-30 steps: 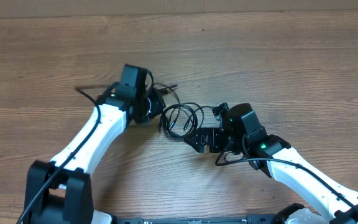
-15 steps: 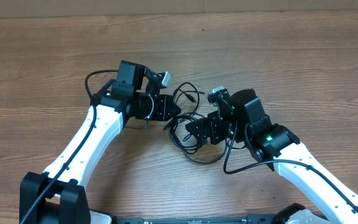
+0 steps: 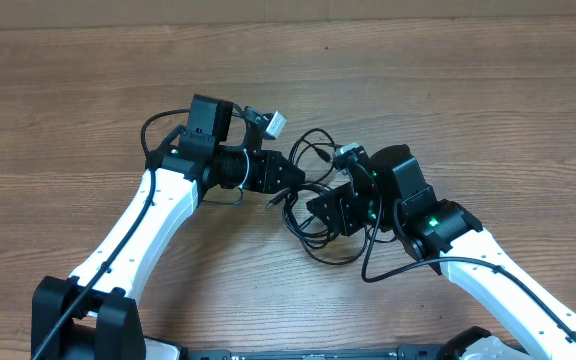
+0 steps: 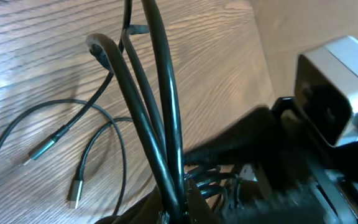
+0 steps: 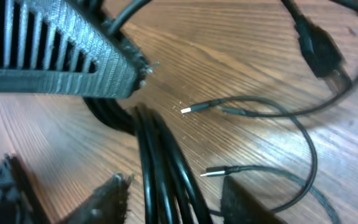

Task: Untangle cables

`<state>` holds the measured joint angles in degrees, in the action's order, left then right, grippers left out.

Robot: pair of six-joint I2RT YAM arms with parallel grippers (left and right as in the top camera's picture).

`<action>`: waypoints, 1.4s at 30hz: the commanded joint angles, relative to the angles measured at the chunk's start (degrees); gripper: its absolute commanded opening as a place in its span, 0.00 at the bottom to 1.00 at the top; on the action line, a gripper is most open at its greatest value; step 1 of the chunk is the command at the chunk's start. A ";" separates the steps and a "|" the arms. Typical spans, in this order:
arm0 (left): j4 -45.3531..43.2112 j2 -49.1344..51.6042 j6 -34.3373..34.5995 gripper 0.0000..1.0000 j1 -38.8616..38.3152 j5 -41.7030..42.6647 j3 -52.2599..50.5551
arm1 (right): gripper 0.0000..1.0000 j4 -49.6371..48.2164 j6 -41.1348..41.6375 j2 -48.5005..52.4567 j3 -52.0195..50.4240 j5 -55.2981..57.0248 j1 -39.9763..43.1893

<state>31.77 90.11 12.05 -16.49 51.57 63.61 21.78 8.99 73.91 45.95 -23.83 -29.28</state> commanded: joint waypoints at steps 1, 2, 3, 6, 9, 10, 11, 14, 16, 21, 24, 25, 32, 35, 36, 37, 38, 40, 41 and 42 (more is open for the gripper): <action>-0.31 -1.01 1.66 0.05 -0.11 3.74 1.09 | 0.12 -1.49 -0.09 -0.22 1.27 -0.59 0.00; -0.31 -1.01 1.73 0.04 -0.17 4.00 1.09 | 0.04 -1.88 0.13 -0.17 1.27 0.42 0.00; -0.31 -1.01 1.73 0.04 -0.35 3.98 1.09 | 0.04 -2.54 2.58 -0.17 1.27 2.40 0.17; -0.28 -0.98 1.68 0.04 -1.07 3.19 1.09 | 0.04 -5.33 10.08 -0.17 1.29 3.87 0.92; -0.09 -0.98 1.70 0.04 -1.97 0.22 1.09 | 0.04 -8.07 16.52 -0.28 1.33 4.44 2.84; 0.17 -0.98 1.70 0.04 -2.21 -0.96 1.09 | 0.04 -8.22 19.34 -0.44 1.33 6.08 4.13; 0.50 -0.98 1.70 0.04 -2.34 -1.73 1.09 | 0.04 -8.11 21.84 -0.68 1.33 7.78 5.42; 1.38 -0.98 1.73 0.04 -2.27 -2.16 1.09 | 0.04 -8.00 26.45 -1.07 1.33 10.78 11.02; 0.68 -0.98 3.19 0.04 -1.75 -0.90 1.09 | 0.04 -7.04 29.83 -1.03 1.33 10.95 15.43; -14.19 -0.98 20.65 0.04 1.55 6.88 1.09 | 0.04 0.28 31.69 -1.03 1.31 10.12 20.41; -24.44 -0.98 30.64 0.04 2.78 6.54 1.09 | 0.04 4.09 31.69 -1.03 1.31 9.05 20.24; -27.19 -0.98 32.50 0.04 3.13 6.56 1.09 | 0.04 5.29 31.69 -1.03 1.31 9.66 20.24; -34.53 -0.96 37.24 0.04 3.96 4.85 1.09 | 0.04 4.46 26.67 -1.05 1.31 -2.32 20.24; -29.14 -0.96 36.79 0.04 3.85 -1.53 1.09 | 0.04 -2.14 20.85 -1.05 1.33 -18.75 20.24; -27.96 -0.96 36.79 0.04 3.80 -2.89 1.09 | 0.04 -4.44 20.61 -1.05 1.33 -22.16 20.24; -24.70 -0.96 36.83 0.04 3.74 -6.56 1.09 | 0.04 -6.67 20.41 -1.05 1.33 -24.81 20.24; -22.08 -0.96 36.83 0.04 3.72 -9.16 1.09 | 0.04 -9.33 19.67 -1.05 1.33 -27.28 20.24; -18.67 -0.92 36.83 0.04 3.69 -11.26 1.09 | 0.04 -13.27 18.75 -1.05 1.33 -29.77 20.24; -17.86 -0.87 36.83 0.04 3.67 -11.30 1.09 | 0.04 -15.02 18.80 -1.05 1.33 -30.42 20.24; -17.33 -0.85 36.85 0.04 3.65 -11.26 1.09 | 0.04 -16.11 18.80 -1.05 1.33 -30.84 20.24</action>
<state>13.47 90.11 48.36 -13.23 46.22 63.90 8.56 30.81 73.34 46.83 -45.67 -9.39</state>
